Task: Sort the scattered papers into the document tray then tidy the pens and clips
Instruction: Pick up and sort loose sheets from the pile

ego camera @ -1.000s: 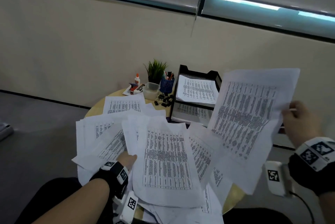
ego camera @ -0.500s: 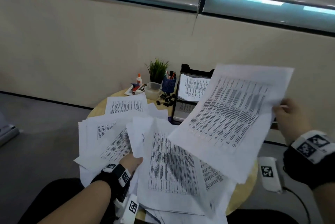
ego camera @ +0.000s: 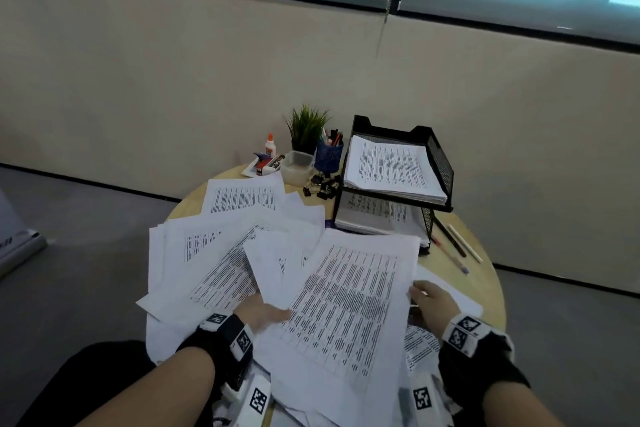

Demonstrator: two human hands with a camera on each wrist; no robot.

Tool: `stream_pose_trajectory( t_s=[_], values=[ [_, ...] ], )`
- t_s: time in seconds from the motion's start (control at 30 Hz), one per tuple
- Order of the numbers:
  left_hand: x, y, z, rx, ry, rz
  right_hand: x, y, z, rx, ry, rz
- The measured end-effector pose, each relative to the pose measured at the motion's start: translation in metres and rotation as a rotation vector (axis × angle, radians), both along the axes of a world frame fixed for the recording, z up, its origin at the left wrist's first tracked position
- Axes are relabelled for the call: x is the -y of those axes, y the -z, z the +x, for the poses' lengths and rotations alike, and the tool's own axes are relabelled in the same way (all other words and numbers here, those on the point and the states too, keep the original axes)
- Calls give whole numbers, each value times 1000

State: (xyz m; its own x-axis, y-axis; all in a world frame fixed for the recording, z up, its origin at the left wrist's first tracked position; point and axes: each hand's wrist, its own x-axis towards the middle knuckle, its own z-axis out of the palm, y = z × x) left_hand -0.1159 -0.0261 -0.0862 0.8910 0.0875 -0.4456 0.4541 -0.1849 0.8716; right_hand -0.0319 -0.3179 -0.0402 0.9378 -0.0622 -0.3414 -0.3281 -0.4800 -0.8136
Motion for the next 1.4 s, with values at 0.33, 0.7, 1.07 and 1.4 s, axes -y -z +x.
stream_pose_trajectory(
  t_s=[0.33,0.7,1.07,1.4],
  values=[
    [-2,7,9,-49,-46,191,58,25,-3,-290,122,-502],
    [-24,11,-12,-109,-128,154,57,31,-13,-273,238,39],
    [-13,8,-10,-164,-134,217,45,-19,-28,-34,197,109],
    [-8,1,-7,-189,-250,270,70,-101,-26,453,215,-324]
  ],
)
